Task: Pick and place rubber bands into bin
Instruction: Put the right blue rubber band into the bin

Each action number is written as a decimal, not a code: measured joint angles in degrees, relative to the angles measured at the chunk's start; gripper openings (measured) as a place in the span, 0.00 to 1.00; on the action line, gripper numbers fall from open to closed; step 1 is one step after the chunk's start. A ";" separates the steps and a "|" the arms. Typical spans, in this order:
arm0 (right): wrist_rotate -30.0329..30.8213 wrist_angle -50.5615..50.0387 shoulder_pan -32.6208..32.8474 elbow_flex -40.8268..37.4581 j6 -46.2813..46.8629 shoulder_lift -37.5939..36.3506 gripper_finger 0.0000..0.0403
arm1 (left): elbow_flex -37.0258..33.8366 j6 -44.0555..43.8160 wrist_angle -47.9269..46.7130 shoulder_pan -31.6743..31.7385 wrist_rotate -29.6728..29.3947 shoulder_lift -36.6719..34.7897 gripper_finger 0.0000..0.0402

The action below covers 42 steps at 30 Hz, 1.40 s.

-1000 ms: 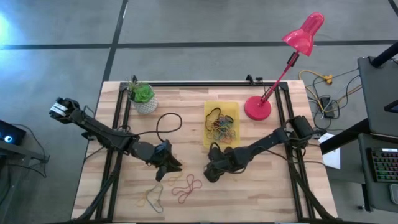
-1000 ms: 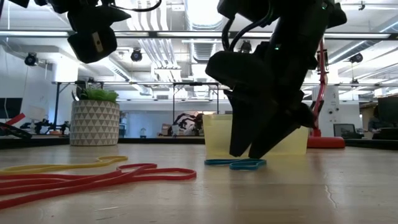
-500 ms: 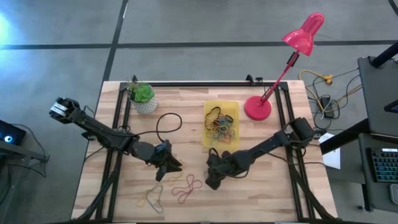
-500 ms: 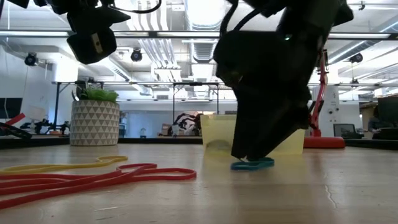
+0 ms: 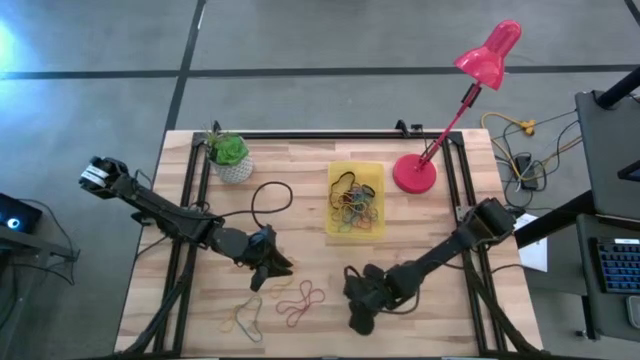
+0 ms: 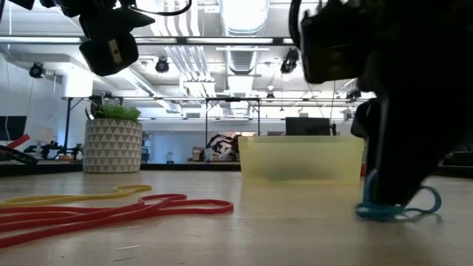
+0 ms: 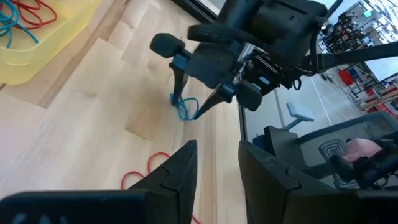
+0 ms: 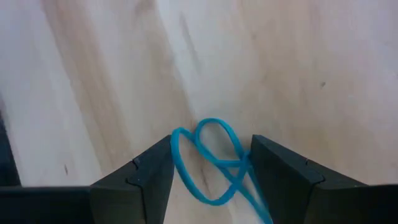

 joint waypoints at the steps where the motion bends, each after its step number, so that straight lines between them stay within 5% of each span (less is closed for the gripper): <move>1: 0.95 -0.04 0.42 -0.02 -0.70 -0.33 0.49 | 0.00 0.02 0.00 0.00 0.01 0.00 0.25; 10: 0.16 -11.67 -0.49 0.09 -4.82 -1.49 0.49 | -0.07 0.52 -0.01 0.02 -0.01 0.00 0.25; 22: -1.23 -13.73 -0.47 0.14 -12.73 -1.38 0.48 | -0.15 1.54 -0.01 0.02 -0.01 0.15 0.25; 27: -2.52 -14.44 -0.58 0.12 -12.70 -1.58 0.36 | -0.15 2.14 0.00 0.00 -0.91 0.15 0.25; 34: -2.47 -16.72 -0.52 1.32 -12.66 -2.96 0.05 | -0.15 3.09 0.04 0.00 -1.52 0.15 0.25; 42: 0.00 -21.58 -0.46 6.50 -12.74 -7.05 0.02 | -0.17 4.05 0.06 0.00 -1.73 0.20 0.25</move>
